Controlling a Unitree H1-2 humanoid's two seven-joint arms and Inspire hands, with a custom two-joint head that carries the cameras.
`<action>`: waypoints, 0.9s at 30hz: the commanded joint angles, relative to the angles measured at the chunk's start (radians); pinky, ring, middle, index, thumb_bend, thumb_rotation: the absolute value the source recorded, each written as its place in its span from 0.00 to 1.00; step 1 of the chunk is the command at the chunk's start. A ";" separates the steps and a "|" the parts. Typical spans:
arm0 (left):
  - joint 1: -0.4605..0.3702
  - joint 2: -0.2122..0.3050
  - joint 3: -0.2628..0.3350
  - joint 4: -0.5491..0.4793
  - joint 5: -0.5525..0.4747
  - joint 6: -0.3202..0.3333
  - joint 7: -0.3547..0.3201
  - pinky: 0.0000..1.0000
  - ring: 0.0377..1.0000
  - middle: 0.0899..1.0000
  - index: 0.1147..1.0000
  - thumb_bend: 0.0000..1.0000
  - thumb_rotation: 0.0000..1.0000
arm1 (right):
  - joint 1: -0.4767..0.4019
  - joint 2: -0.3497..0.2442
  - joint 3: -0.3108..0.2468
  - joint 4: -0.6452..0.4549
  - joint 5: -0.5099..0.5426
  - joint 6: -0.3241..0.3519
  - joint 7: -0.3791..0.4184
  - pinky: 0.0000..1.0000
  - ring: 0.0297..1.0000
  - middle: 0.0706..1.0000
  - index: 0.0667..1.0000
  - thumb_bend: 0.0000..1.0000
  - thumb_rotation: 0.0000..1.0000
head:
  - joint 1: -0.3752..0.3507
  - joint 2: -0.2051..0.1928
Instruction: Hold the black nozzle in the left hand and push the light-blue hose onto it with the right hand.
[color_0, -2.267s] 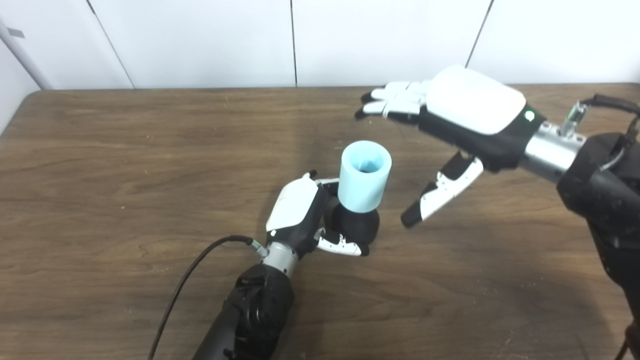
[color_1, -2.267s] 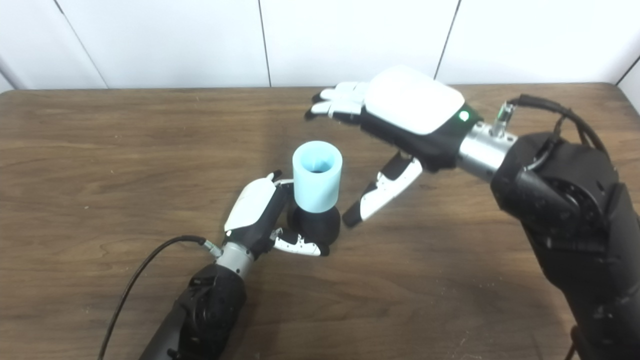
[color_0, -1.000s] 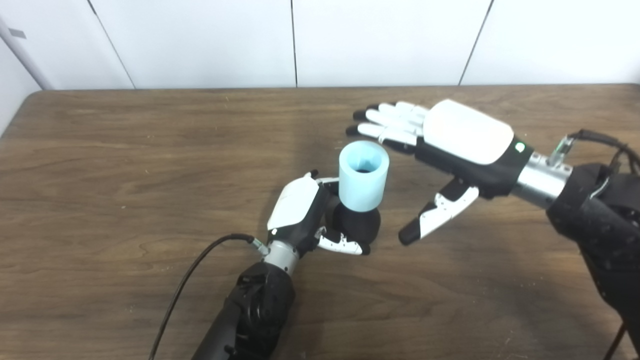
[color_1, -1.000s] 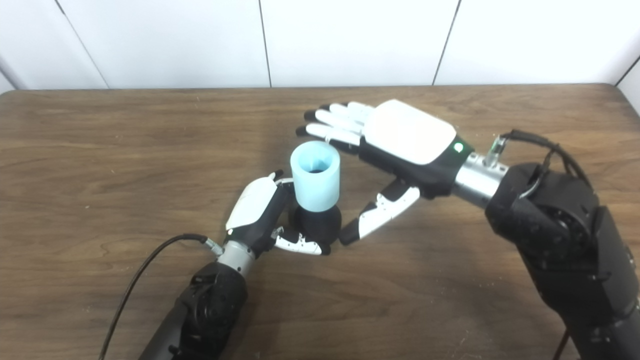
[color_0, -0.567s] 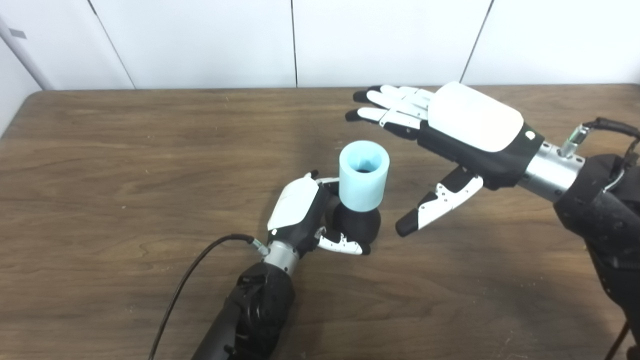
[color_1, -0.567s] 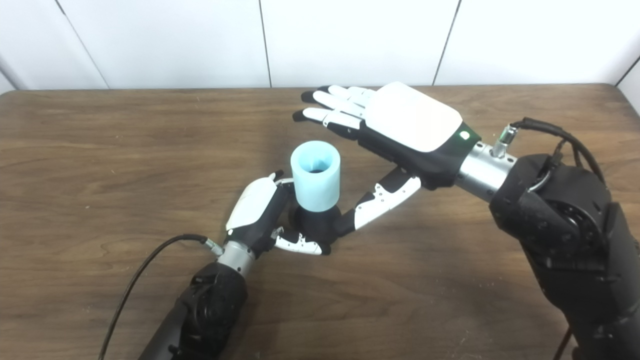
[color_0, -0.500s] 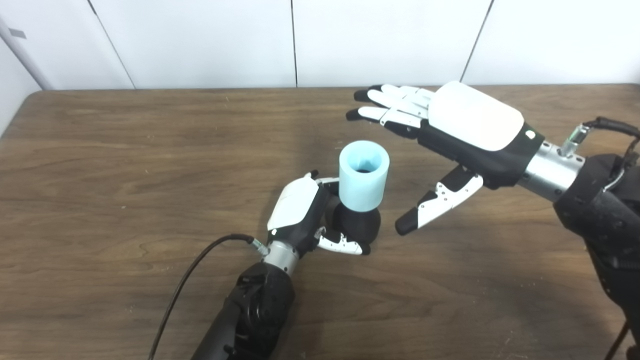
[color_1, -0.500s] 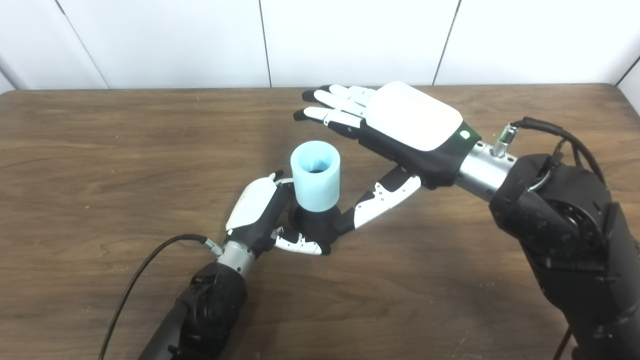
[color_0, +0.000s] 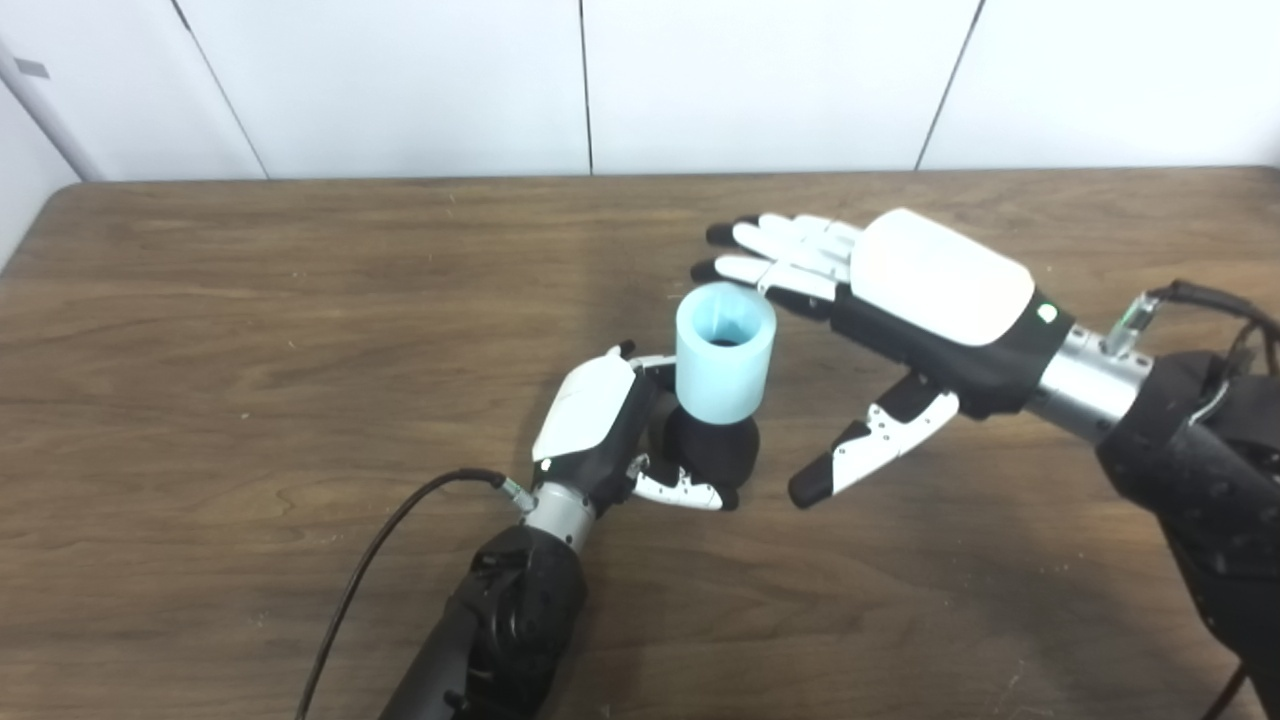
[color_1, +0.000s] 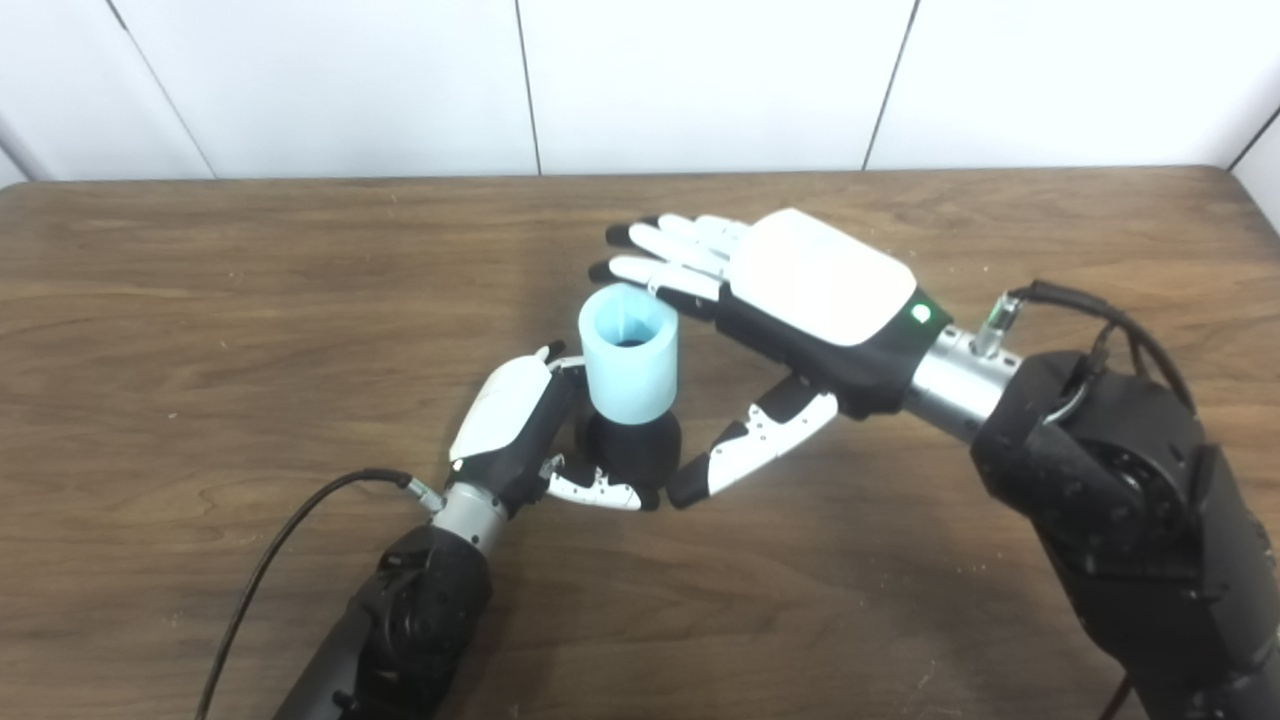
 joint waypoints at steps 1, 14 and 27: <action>0.063 0.042 -0.019 0.066 0.013 0.069 -0.091 1.00 0.82 0.50 0.37 0.51 0.00 | -0.028 0.005 -0.004 -0.010 -0.003 -0.025 -0.034 0.96 1.00 1.00 0.95 0.68 0.94 | 0.001 0.000; 0.064 0.043 -0.020 0.064 0.007 0.070 -0.095 1.00 0.81 0.50 0.37 0.51 0.00 | -0.013 0.007 0.012 -0.018 -0.005 -0.010 -0.003 0.97 1.00 0.99 0.94 0.70 0.95 | -0.002 0.008; 0.062 0.038 -0.021 0.069 0.007 0.072 -0.093 1.00 0.81 0.50 0.38 0.52 0.00 | -0.037 0.003 0.008 -0.039 -0.013 -0.020 0.005 0.97 1.00 0.99 0.94 0.70 0.95 | -0.003 0.011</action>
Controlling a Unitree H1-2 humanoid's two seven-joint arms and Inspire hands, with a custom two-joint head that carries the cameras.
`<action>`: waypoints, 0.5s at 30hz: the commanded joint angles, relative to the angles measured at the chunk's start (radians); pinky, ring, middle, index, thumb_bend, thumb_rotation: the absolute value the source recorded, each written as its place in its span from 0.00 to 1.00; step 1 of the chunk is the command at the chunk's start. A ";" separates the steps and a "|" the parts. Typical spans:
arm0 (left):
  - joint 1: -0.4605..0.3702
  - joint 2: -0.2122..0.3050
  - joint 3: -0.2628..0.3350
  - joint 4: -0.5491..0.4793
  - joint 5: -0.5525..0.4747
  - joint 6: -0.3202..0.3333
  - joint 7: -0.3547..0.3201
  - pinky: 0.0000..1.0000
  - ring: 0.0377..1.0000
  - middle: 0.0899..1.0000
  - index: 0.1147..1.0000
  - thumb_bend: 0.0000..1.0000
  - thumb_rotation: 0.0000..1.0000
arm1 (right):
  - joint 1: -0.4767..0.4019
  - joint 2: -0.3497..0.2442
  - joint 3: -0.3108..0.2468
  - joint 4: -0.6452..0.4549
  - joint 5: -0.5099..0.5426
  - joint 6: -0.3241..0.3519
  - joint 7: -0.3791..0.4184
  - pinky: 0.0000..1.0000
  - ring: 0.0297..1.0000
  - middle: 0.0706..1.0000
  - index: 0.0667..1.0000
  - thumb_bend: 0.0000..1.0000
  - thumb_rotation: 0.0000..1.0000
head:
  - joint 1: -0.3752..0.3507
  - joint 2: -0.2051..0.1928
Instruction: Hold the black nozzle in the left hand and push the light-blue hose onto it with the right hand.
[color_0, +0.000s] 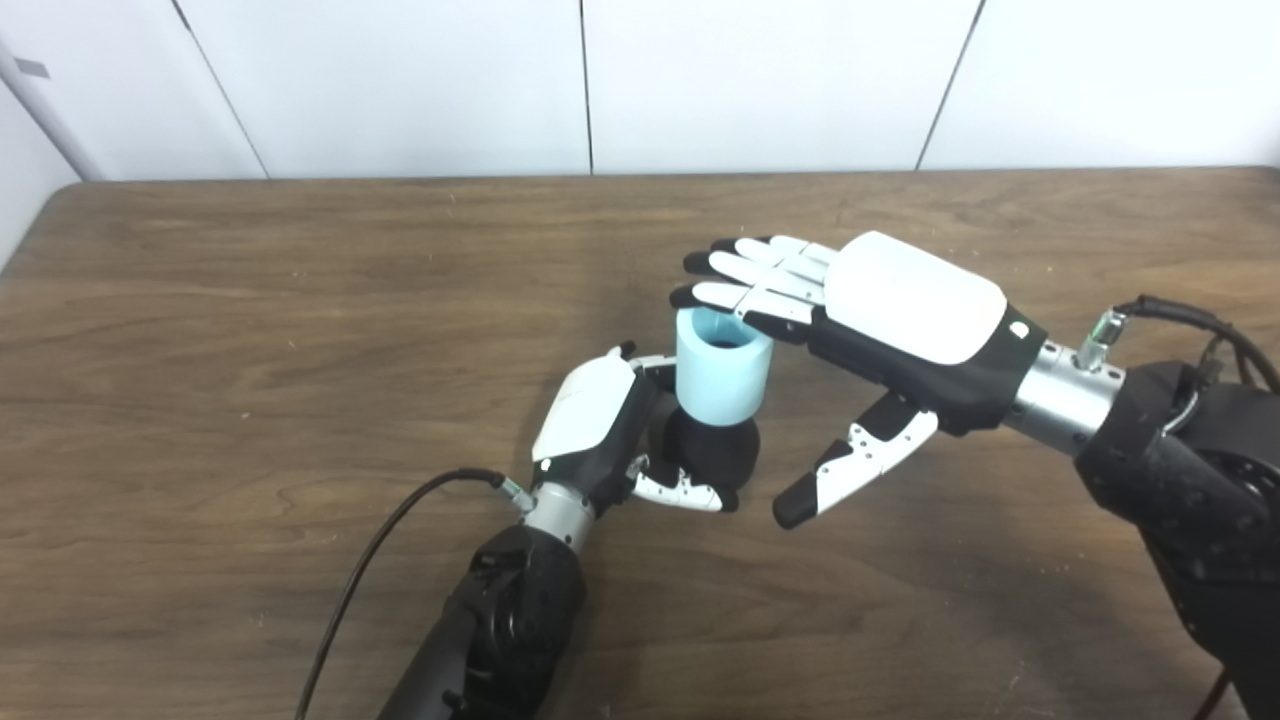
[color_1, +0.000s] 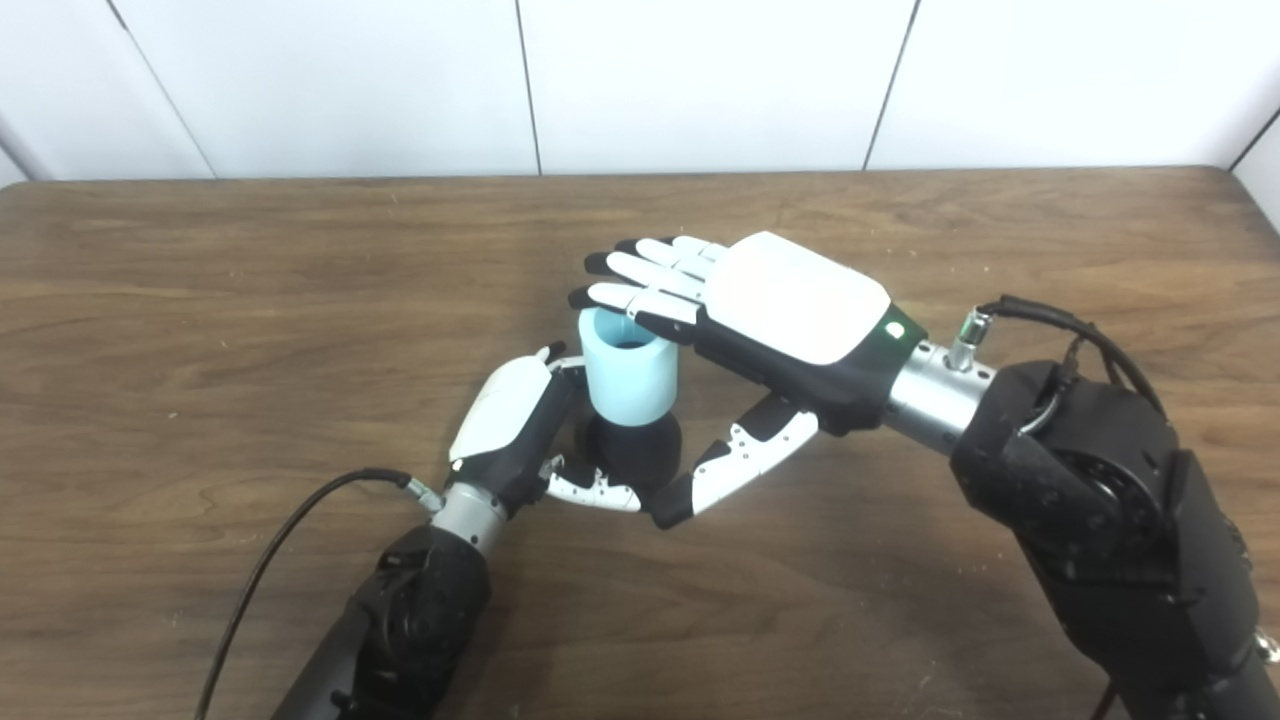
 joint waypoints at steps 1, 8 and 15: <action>0.062 0.036 -0.021 0.072 0.013 0.071 -0.089 1.00 0.81 0.50 0.38 0.52 0.00 | -0.029 -0.014 -0.013 -0.034 0.002 -0.012 -0.014 0.97 1.00 0.99 0.94 0.69 0.95 | 0.001 0.001; 0.062 0.033 -0.021 0.069 0.012 0.073 -0.091 1.00 0.81 0.50 0.37 0.51 0.00 | -0.028 -0.012 -0.004 -0.031 -0.004 -0.017 -0.011 0.97 1.00 0.99 0.94 0.70 0.95 | 0.004 0.003; 0.062 0.033 -0.021 0.070 0.015 0.076 -0.090 1.00 0.83 0.50 0.37 0.51 0.00 | -0.026 -0.020 0.012 -0.013 -0.024 -0.036 -0.005 0.97 1.00 0.99 0.94 0.70 0.95 | 0.004 0.005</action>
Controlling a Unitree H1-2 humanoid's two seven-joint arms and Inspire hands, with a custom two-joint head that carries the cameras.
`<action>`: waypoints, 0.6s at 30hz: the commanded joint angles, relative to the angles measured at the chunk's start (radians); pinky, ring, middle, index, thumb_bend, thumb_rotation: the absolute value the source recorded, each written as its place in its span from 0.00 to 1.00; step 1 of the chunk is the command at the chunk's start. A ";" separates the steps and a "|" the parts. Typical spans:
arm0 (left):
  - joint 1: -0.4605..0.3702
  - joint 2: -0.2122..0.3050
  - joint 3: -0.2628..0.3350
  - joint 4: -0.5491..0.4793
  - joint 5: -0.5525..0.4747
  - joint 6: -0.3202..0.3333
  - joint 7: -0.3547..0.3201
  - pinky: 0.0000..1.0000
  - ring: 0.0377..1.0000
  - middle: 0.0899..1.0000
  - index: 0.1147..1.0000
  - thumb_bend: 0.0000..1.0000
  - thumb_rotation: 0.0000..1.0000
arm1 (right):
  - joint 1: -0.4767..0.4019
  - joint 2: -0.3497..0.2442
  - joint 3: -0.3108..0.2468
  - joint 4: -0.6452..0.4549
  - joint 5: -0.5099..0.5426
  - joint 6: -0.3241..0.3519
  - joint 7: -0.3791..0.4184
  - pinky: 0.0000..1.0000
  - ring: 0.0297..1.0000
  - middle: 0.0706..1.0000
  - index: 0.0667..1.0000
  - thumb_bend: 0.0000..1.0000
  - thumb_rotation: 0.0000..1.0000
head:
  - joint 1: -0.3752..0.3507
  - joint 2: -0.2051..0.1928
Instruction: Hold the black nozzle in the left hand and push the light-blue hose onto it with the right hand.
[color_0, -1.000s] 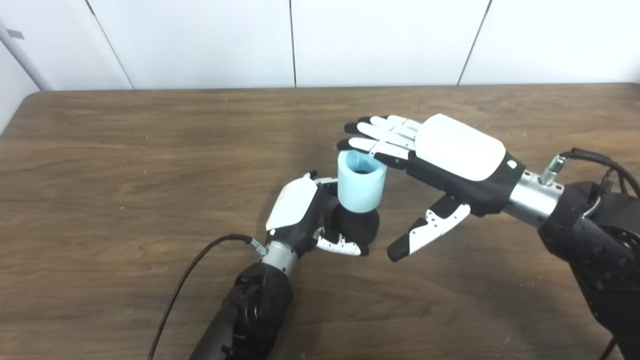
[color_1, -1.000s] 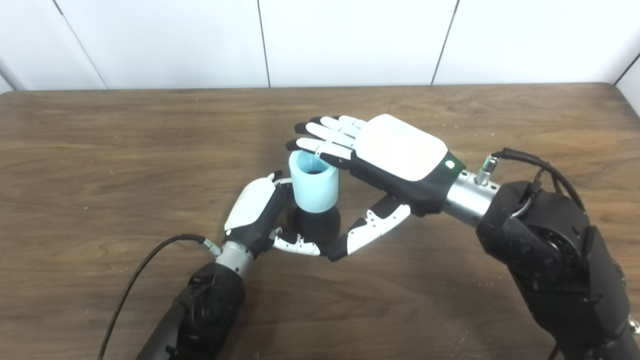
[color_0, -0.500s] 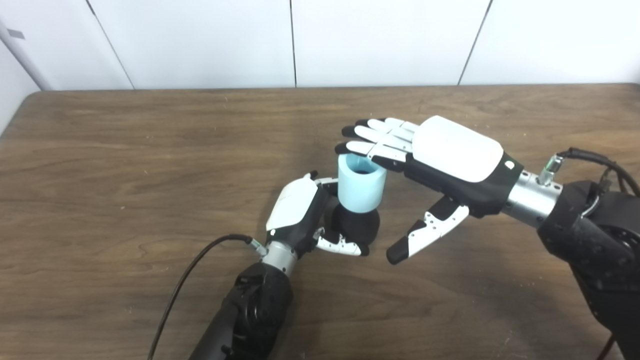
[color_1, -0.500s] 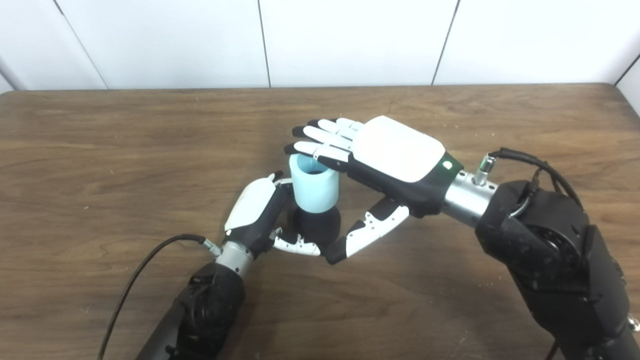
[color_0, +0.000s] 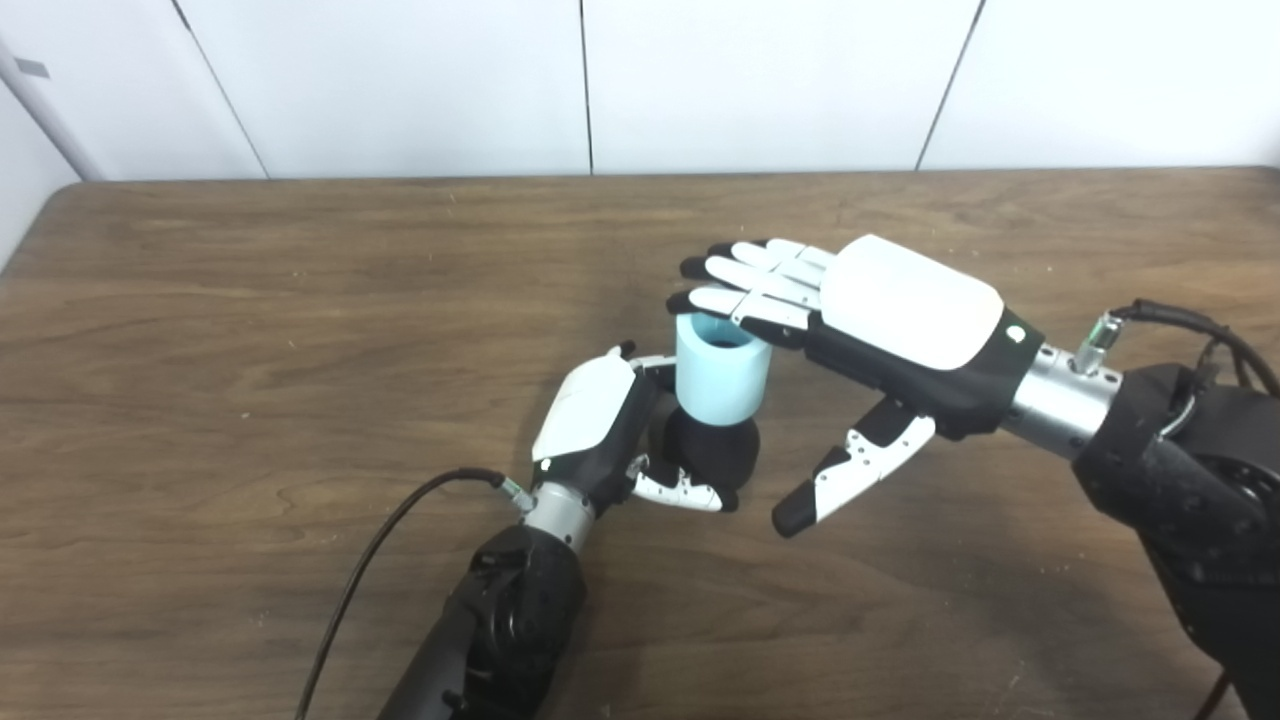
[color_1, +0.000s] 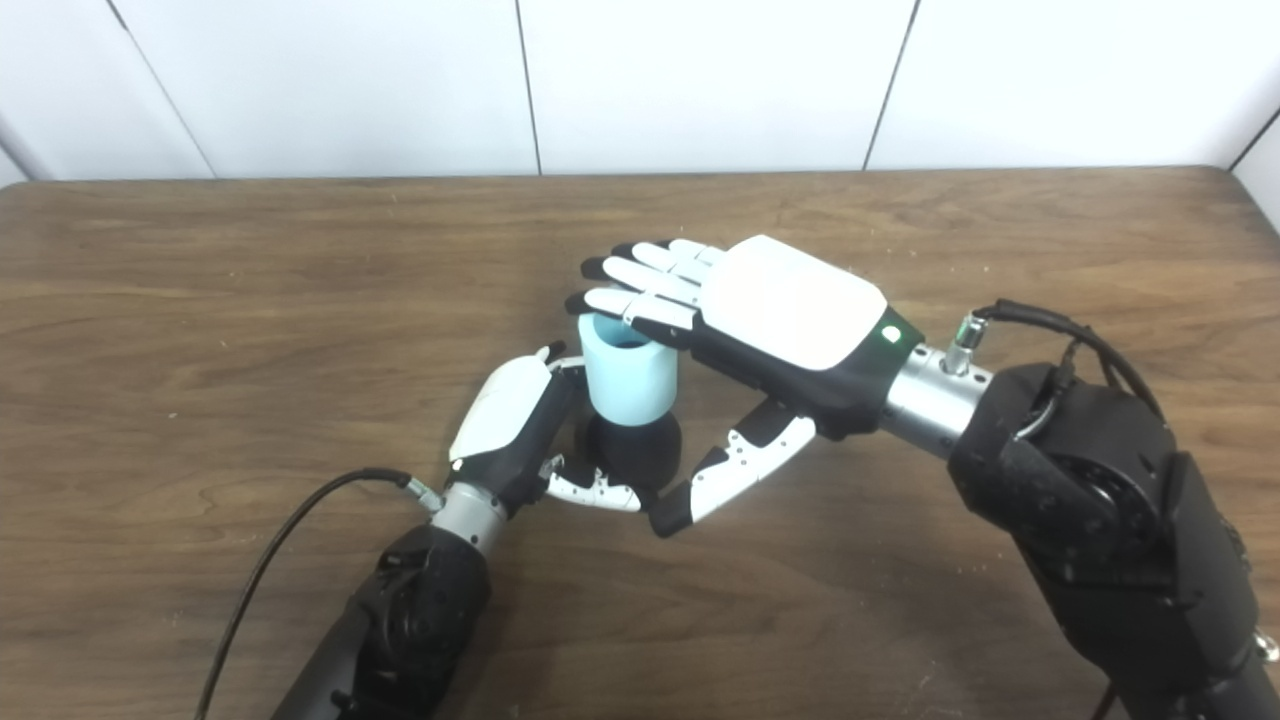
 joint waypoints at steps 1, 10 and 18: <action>0.061 0.034 -0.021 0.071 0.015 0.075 -0.090 1.00 0.83 0.50 0.37 0.51 0.00 | -0.027 -0.020 -0.006 -0.011 -0.003 -0.015 -0.003 0.97 1.00 0.99 0.94 0.70 0.95 | -0.002 0.002; 0.062 0.032 -0.023 0.065 0.017 0.079 -0.091 1.00 0.81 0.50 0.37 0.51 0.00 | -0.011 -0.018 0.012 -0.018 -0.019 -0.004 0.024 0.97 1.00 0.99 0.94 0.70 0.95 | 0.003 0.005; 0.060 0.035 -0.021 0.063 0.016 0.080 -0.094 1.00 0.81 0.50 0.37 0.51 0.00 | 0.004 -0.029 0.023 -0.015 -0.020 0.011 0.042 0.97 1.00 0.99 0.94 0.71 0.95 | 0.004 0.007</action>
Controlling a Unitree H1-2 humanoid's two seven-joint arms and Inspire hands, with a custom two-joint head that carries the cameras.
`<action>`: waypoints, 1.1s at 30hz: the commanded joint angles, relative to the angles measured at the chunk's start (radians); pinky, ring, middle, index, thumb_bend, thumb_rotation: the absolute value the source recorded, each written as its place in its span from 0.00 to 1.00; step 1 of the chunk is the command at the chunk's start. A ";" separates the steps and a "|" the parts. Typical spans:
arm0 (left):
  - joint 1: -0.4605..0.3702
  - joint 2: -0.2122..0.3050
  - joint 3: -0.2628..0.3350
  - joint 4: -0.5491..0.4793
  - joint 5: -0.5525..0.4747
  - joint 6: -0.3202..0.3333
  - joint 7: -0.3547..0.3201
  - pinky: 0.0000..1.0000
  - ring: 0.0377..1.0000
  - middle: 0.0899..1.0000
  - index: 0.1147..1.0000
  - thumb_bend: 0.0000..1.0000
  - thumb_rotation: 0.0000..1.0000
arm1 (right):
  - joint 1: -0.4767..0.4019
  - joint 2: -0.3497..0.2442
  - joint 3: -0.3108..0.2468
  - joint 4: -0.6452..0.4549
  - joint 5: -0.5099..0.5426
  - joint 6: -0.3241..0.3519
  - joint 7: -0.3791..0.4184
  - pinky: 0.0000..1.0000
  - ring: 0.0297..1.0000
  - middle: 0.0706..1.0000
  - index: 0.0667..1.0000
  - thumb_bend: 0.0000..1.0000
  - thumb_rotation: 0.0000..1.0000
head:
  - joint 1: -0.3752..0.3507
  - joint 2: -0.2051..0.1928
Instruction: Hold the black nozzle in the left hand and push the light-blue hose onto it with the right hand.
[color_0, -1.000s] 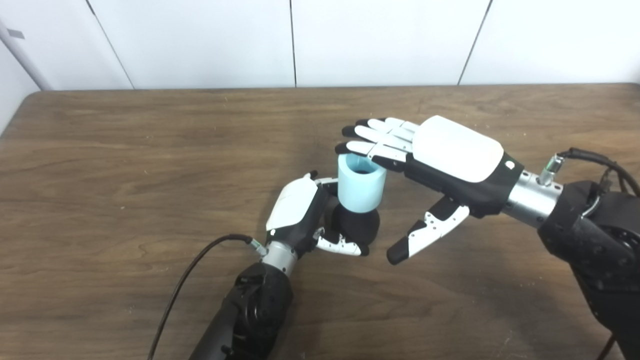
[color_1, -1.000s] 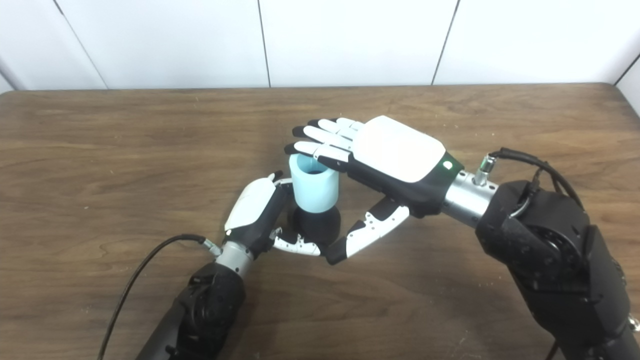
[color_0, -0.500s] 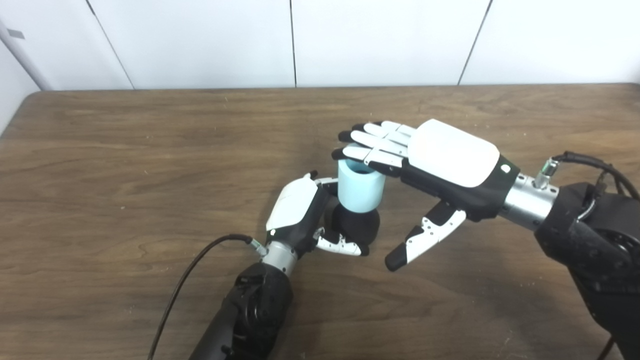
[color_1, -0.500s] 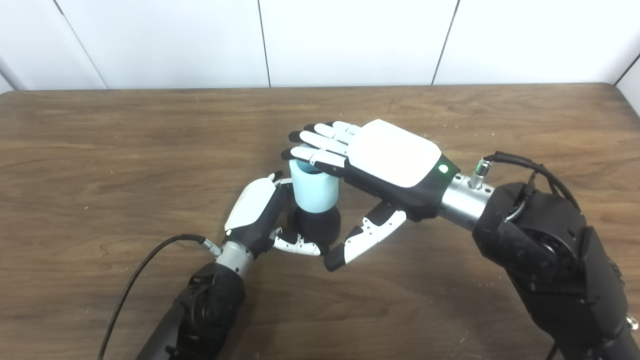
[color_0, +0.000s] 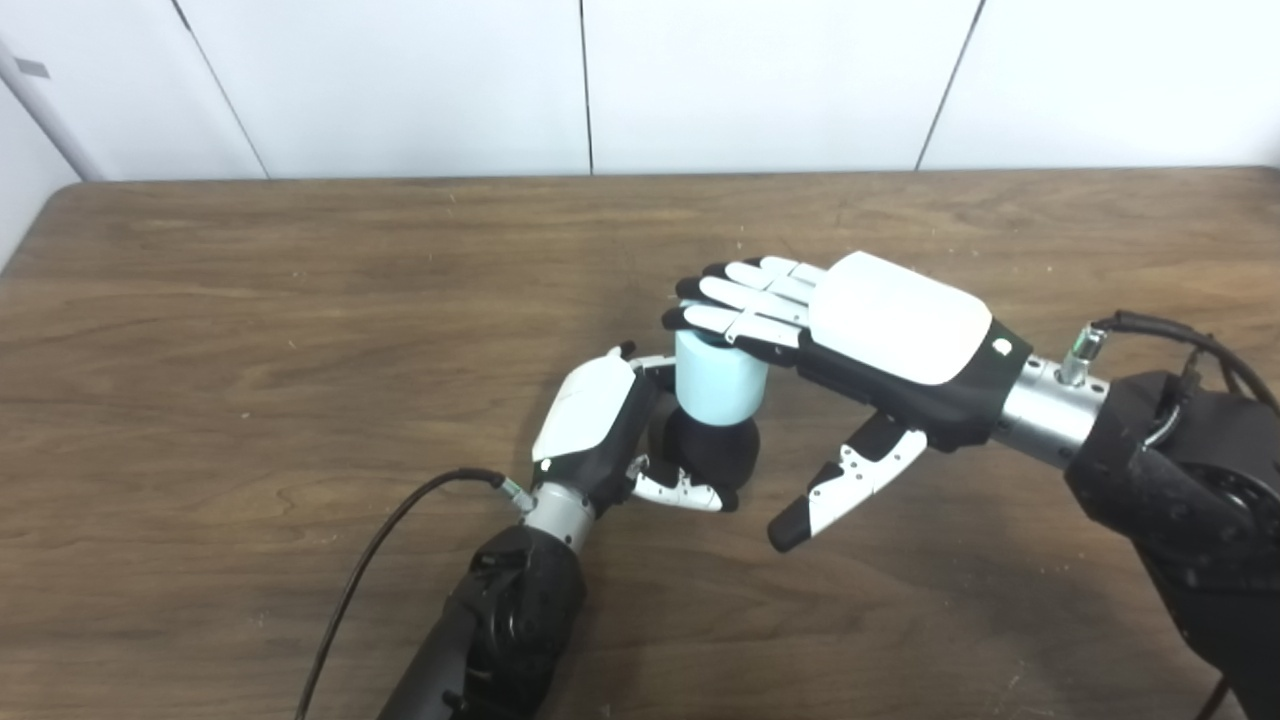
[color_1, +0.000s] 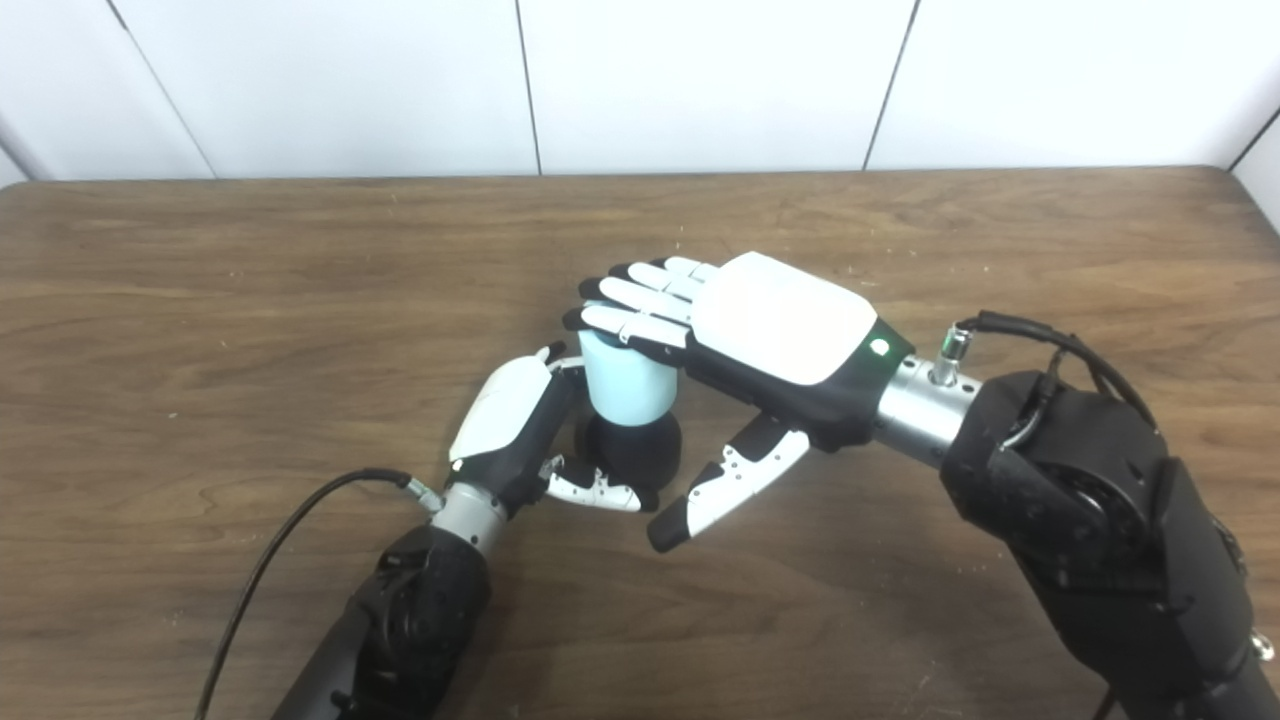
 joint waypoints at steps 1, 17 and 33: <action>0.060 0.034 -0.021 0.063 0.015 0.080 -0.095 1.00 0.81 0.50 0.37 0.51 0.00 | -0.001 -0.024 0.003 -0.016 -0.004 0.000 0.018 0.97 1.00 0.99 0.94 0.71 0.95 | 0.001 0.001; 0.063 0.036 -0.013 0.050 0.007 0.080 -0.098 1.00 0.80 0.50 0.37 0.51 0.00 | 0.050 -0.046 0.013 -0.006 -0.004 0.004 0.016 0.98 1.00 0.99 0.94 0.71 0.95 | 0.002 0.009; 0.061 0.037 -0.016 0.046 0.018 0.081 -0.096 1.00 0.80 0.51 0.37 0.51 0.00 | 0.088 -0.072 0.024 0.072 0.011 -0.037 -0.045 0.98 1.00 0.99 0.96 0.71 0.94 | 0.003 0.011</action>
